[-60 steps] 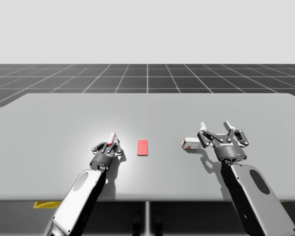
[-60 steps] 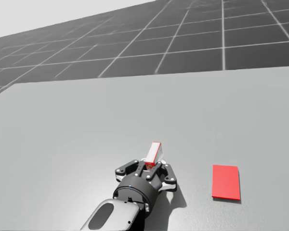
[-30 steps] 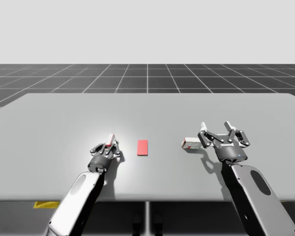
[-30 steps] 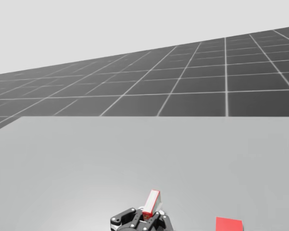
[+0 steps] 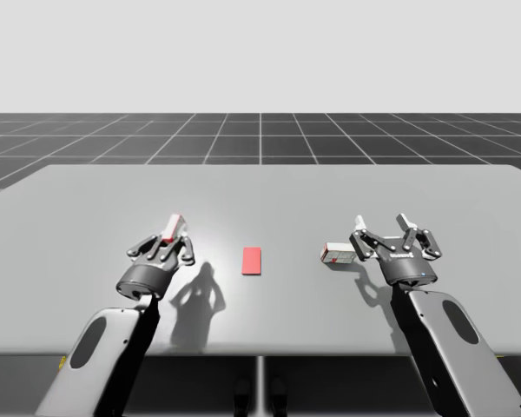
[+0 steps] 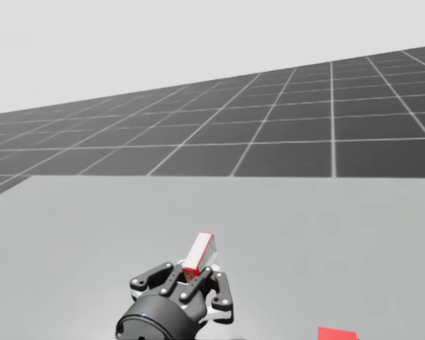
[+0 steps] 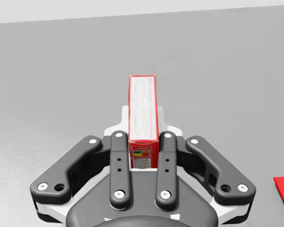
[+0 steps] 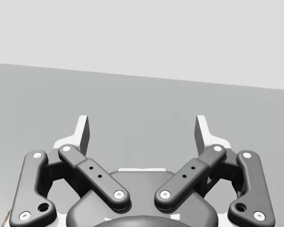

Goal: Look at the card. If it is red, pick the object on the left. If it is green, pick the object on the right.

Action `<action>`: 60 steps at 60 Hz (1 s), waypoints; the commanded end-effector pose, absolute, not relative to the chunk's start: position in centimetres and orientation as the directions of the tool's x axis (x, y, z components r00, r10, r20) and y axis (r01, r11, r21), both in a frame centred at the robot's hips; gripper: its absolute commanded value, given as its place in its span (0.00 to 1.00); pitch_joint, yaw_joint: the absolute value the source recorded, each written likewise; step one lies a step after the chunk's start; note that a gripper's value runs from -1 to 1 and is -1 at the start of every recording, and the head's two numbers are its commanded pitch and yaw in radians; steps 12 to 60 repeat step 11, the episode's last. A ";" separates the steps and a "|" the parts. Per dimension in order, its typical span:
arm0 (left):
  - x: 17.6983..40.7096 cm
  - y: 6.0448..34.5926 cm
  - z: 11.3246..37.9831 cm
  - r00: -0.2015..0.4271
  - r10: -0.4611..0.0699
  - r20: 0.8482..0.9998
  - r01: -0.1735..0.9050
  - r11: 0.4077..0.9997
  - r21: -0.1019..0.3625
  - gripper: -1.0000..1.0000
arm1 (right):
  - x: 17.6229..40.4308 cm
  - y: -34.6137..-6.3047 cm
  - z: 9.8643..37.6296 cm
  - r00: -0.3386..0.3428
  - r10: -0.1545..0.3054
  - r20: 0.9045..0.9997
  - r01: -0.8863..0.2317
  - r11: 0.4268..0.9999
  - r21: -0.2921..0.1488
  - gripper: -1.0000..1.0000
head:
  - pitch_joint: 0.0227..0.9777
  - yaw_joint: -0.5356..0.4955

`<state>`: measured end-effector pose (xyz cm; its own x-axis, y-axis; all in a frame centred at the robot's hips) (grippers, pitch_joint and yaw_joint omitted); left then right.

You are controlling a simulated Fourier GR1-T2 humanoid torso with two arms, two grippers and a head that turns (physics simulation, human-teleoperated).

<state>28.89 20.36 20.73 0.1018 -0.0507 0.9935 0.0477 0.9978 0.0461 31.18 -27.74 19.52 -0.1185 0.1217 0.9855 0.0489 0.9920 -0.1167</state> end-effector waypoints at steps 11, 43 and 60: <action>28.3 19.9 31.8 -0.132 -0.060 0.989 0.116 0.990 0.076 1.00 | 31.2 -27.8 19.5 -0.119 0.123 0.985 0.045 0.992 -0.119 0.00 | 0.42 0.86; 28.3 19.9 31.8 -0.132 -0.060 0.989 0.116 0.990 0.076 1.00 | 31.2 -27.8 19.5 -0.119 0.123 0.985 0.045 0.992 -0.119 0.00 | 0.42 0.86; 28.3 19.9 31.8 -0.132 -0.060 0.989 0.116 0.990 0.076 1.00 | 31.2 -27.8 19.5 -0.119 0.123 0.985 0.045 0.992 -0.119 0.00 | 0.42 0.86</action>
